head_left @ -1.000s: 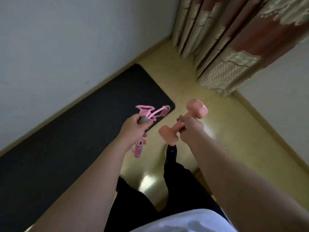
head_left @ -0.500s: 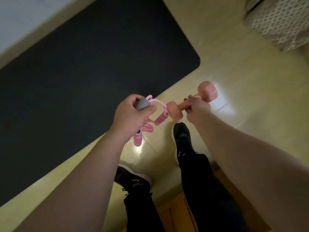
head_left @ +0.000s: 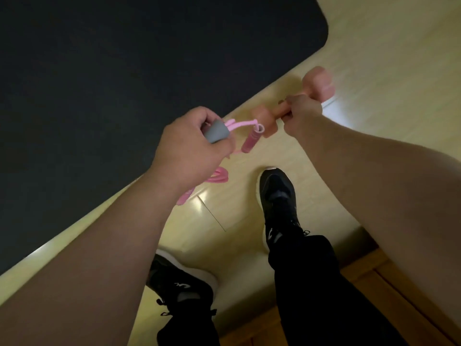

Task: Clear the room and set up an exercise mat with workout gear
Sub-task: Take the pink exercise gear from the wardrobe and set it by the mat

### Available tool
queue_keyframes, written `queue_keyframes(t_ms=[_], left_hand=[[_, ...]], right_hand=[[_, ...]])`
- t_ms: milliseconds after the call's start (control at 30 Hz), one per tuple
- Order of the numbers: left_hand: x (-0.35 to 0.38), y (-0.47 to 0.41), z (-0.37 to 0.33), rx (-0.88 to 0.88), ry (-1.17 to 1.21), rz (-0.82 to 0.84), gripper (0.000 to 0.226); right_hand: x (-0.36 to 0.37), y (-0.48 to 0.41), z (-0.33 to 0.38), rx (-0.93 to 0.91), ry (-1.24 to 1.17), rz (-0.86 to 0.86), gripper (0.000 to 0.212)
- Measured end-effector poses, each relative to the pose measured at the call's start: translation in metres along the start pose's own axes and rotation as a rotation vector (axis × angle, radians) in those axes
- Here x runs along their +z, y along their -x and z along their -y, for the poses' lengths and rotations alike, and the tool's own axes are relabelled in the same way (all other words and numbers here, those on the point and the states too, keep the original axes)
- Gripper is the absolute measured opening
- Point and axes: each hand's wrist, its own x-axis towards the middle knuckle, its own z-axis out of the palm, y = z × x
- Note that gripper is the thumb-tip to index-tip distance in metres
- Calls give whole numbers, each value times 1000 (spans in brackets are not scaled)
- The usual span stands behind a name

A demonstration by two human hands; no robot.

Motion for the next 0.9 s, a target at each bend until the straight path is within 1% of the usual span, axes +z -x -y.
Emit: queue_keyframes(t_ms=[33, 133, 300, 367, 400, 467, 500, 533, 633, 700, 733, 767, 800, 833, 900], left_hand=[[2, -2, 2, -4, -25, 22, 21], [7, -6, 11, -13, -59, 73, 22], [10, -10, 23, -25, -81, 102, 22], [9, -10, 27, -23, -97, 94, 23], [8, -10, 28, -26, -94, 93, 24], [7, -8, 31, -34, -88, 96, 25], [7, -7, 31, -40, -82, 96, 25], [5, -4, 31, -48, -71, 92, 25], [1, 4, 31, -57, -11, 84, 23], [-4, 11, 31, -72, 51, 79, 22], [-6, 14, 30, -77, 74, 81, 22], [-9, 18, 30, -73, 77, 86, 22], [-13, 22, 31, -63, 67, 92, 22], [-16, 26, 32, -51, 54, 97, 22], [-25, 35, 37, -41, 48, 98, 22]], right_hand=[[3, -3, 1, -9, -16, 20, 9], [11, -9, 3, -8, -78, 48, 15], [15, -8, 5, 11, -28, 42, 17], [13, -7, 7, 11, 61, 38, 23], [13, -5, 9, 15, 124, 26, 23], [14, 2, 13, 21, 291, -23, 16], [15, 8, 14, 10, 372, -50, 18], [15, 13, 12, -14, 429, -83, 21], [15, 31, 4, -130, 424, -121, 37], [12, 52, -4, -221, 589, -210, 42], [10, 66, -10, -299, 657, -198, 42], [7, 80, -19, -415, 720, -103, 41], [3, 97, -29, -541, 809, 54, 44], [-1, 114, -38, -643, 922, 220, 53], [-5, 140, -56, -739, 1120, 554, 76]])
